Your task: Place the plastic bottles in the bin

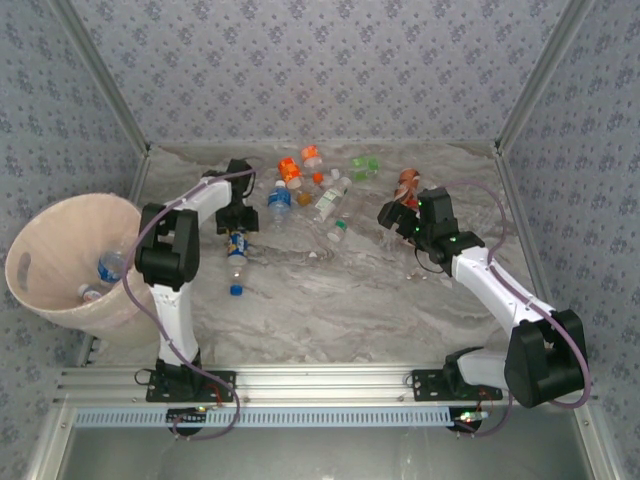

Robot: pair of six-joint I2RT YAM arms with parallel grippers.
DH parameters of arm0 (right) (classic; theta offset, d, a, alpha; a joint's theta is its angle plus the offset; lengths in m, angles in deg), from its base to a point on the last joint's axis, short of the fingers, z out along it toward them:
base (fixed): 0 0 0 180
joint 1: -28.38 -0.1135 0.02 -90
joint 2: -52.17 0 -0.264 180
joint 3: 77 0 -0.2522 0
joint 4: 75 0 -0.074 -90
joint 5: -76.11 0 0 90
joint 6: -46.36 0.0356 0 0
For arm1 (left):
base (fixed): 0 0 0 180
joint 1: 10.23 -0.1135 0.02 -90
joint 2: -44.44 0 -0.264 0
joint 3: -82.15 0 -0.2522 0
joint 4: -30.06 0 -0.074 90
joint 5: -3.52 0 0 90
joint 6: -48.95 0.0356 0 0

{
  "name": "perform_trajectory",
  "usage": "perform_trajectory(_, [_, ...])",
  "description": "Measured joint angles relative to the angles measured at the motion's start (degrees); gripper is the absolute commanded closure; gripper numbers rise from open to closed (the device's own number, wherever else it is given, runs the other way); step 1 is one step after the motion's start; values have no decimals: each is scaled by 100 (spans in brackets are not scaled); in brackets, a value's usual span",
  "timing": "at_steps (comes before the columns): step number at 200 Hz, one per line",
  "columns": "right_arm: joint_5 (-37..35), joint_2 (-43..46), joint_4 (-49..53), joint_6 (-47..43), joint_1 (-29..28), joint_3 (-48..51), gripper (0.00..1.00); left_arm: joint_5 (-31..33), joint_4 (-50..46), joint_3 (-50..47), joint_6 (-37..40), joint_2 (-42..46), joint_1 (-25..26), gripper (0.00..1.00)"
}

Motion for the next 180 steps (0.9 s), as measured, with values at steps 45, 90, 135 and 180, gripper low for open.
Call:
perform_trajectory(45, [-2,0,-7,0,0,0,0,-131,-26,-46,-4,804,-22,45])
perform_trajectory(90, [2,-33,-63,0,-2,0,0,-382,-114,140,-9,2105,-11,45])
perform_trajectory(135, [48,-181,-125,2,-2,-37,0,-566,96,568,-4,3530,44,45])
perform_trajectory(180, [127,-337,-179,2,-42,-149,0,-116,968,605,273,5088,42,45])
